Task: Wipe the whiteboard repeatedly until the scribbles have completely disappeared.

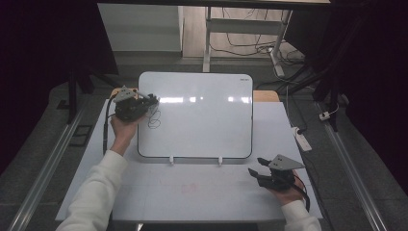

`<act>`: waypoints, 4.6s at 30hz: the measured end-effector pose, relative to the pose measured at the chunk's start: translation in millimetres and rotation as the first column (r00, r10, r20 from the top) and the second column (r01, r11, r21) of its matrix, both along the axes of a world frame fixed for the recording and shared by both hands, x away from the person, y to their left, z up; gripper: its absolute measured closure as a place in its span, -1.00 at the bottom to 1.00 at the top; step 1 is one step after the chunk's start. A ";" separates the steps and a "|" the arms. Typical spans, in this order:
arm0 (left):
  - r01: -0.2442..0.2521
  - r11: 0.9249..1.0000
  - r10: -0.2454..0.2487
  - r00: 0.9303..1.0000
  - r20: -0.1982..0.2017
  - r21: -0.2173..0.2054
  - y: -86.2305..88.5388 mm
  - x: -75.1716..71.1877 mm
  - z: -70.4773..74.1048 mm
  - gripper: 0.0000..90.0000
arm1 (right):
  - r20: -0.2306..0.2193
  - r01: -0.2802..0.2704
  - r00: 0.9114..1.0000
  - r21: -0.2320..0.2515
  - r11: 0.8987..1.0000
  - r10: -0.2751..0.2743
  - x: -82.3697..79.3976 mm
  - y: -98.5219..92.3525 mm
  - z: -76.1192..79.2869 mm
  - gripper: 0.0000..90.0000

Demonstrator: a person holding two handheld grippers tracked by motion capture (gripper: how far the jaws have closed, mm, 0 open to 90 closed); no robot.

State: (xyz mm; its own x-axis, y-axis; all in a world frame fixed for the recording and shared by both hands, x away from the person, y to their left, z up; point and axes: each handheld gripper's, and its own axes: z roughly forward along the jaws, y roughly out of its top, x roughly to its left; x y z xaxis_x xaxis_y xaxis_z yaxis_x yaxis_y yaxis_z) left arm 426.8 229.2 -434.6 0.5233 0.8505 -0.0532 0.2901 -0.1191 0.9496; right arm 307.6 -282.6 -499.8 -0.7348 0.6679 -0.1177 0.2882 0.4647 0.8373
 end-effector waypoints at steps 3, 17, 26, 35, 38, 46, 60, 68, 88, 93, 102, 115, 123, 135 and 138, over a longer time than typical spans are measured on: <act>-0.097 0.995 0.097 0.995 0.006 -0.038 21.8 2.8 5.7 0.74 | -0.001 0.006 1.000 0.006 1.000 -0.006 0.1 -1.5 0.6 -0.03; -0.084 0.996 0.084 0.996 -0.002 -0.030 19.5 -2.8 -0.1 0.74 | -0.002 -0.001 1.000 0.005 1.000 0.001 -0.2 -0.7 0.3 -0.03; 0.004 0.999 -0.004 1.000 -0.010 0.039 -1.9 -14.2 -11.6 0.73 | -0.009 -0.013 1.000 -0.002 1.000 0.013 1.0 2.2 -2.2 -0.03; -0.052 0.998 0.052 0.999 -0.007 0.019 15.1 -10.3 -6.5 0.74 | -0.005 -0.013 1.000 0.000 1.000 0.013 0.4 2.5 -1.3 -0.04; 0.001 0.999 -0.001 1.000 -0.006 0.043 -0.9 -14.4 -10.5 0.74 | -0.010 -0.017 1.000 -0.003 1.000 0.017 0.8 3.2 -2.1 -0.04; -0.058 0.998 0.058 0.998 -0.007 -0.008 13.7 -13.3 -8.6 0.74 | -0.006 -0.013 1.000 -0.002 1.000 0.013 0.0 2.7 -1.2 -0.04; -0.075 0.996 0.075 0.997 0.013 0.046 10.6 -18.5 -10.2 0.74 | -0.008 -0.015 1.000 0.000 1.000 0.015 0.0 2.9 -1.4 -0.04; 0.016 0.994 -0.016 1.000 -0.002 0.110 -22.5 -22.2 -13.3 0.74 | -0.009 -0.025 1.000 -0.003 1.000 0.025 -0.3 4.5 -1.8 -0.04; -0.023 0.999 0.023 1.000 -0.010 0.041 -13.0 -5.1 -0.5 0.74 | -0.004 -0.019 1.000 0.002 1.000 0.019 -1.8 2.9 -0.2 -0.04; 0.035 0.997 -0.034 0.999 -0.016 0.070 -19.1 -13.1 -8.5 0.74 | -0.008 -0.023 1.000 0.001 1.000 0.023 -1.1 3.3 -1.0 -0.04; -0.004 1.000 0.004 1.000 -0.016 -0.013 -3.6 -10.0 -10.5 0.74 | -0.005 -0.018 1.000 0.005 1.000 0.018 -1.1 2.5 -0.5 -0.04; 0.003 1.000 -0.004 1.000 -0.027 -0.029 2.7 -15.0 -15.2 0.74 | -0.012 -0.021 1.000 0.000 1.000 0.021 -1.2 2.6 -1.8 -0.04; 0.071 0.997 -0.071 0.997 -0.019 0.009 -15.6 -24.3 -24.4 0.74 | -0.007 -0.024 1.000 -0.005 1.000 0.024 -1.5 5.4 -1.4 -0.04; 0.117 0.992 -0.116 0.993 -0.020 0.052 -33.2 -32.4 -32.3 0.74 | -0.010 -0.016 1.000 -0.003 1.000 0.016 -0.9 3.9 -1.6 -0.04; 0.085 0.995 -0.085 0.996 0.002 0.059 -28.1 -29.8 -28.1 0.74 | -0.006 -0.014 1.000 -0.002 1.000 0.013 -1.9 3.2 -0.5 -0.04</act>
